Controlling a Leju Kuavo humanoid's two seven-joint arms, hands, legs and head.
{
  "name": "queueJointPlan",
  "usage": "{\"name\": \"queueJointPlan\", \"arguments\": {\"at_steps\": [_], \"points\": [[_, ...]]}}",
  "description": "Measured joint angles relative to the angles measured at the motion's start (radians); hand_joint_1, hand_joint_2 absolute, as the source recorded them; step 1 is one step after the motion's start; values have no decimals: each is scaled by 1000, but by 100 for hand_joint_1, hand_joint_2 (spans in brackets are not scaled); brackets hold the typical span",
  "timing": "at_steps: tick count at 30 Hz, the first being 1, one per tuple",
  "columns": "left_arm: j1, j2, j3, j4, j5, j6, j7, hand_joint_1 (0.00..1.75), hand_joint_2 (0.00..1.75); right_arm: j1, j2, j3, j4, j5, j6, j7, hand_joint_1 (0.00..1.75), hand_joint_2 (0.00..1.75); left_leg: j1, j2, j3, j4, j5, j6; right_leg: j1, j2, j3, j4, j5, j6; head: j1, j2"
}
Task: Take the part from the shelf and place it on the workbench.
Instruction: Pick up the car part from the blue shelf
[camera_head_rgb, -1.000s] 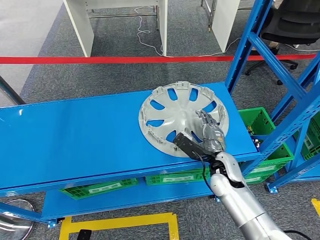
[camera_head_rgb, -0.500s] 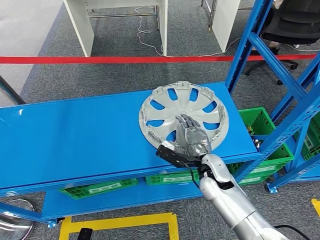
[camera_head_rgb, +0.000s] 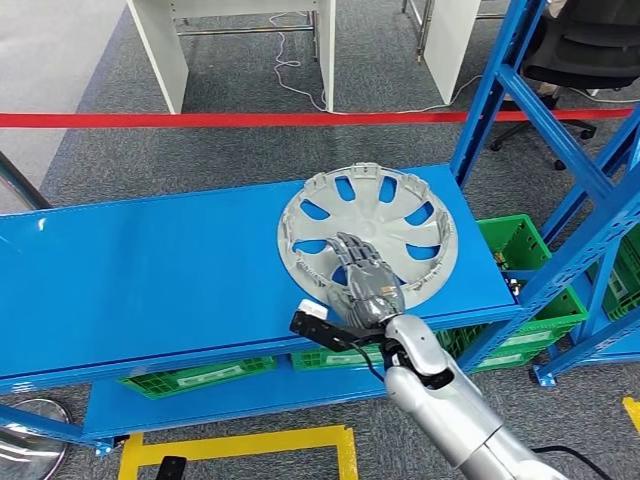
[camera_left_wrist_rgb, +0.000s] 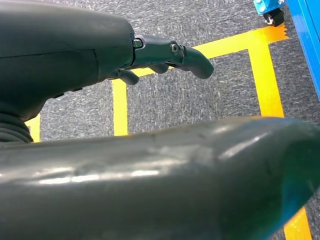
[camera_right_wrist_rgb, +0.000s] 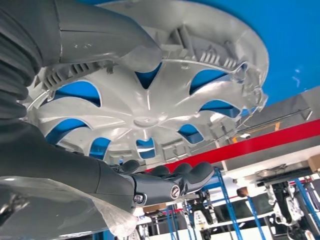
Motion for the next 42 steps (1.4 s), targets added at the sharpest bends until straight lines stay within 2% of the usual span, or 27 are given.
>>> {"name": "queueJointPlan", "arguments": {"at_steps": [9, 29, 36, 42], "points": [[2, 0, 2, 0, 2, 8, 0, 0, 0, 23, 0, 22, 7, 23, 50, 89, 0, 175, 0, 0, 0, 0, 0, 0, 0, 0, 0, 0, 0, 0, 0, 0], [2, 0, 5, 0, -4, 8, 0, 0, 0, 12, 0, 41, 83, -46, 102, 87, 0, 175, 0, 0, 0, 0, 0, 0, 0, 0, 0, 0, 0, 0, 0, 0], [2, 0, 6, 0, -9, 8, 0, 0, 0, -31, -1, 42, 117, -140, 192, 66, 0, 175, 0, 1, 2, 0, 0, 0, 0, 2, 1, 0, 1, 0, 0, 0], [2, 0, 7, 1, -9, 8, 0, 0, 0, -58, -4, 42, 147, -158, 205, 71, 0, 175, 0, 1, 3, 0, 1, 1, 0, 2, 2, 0, 2, 1, 0, 0]]}}
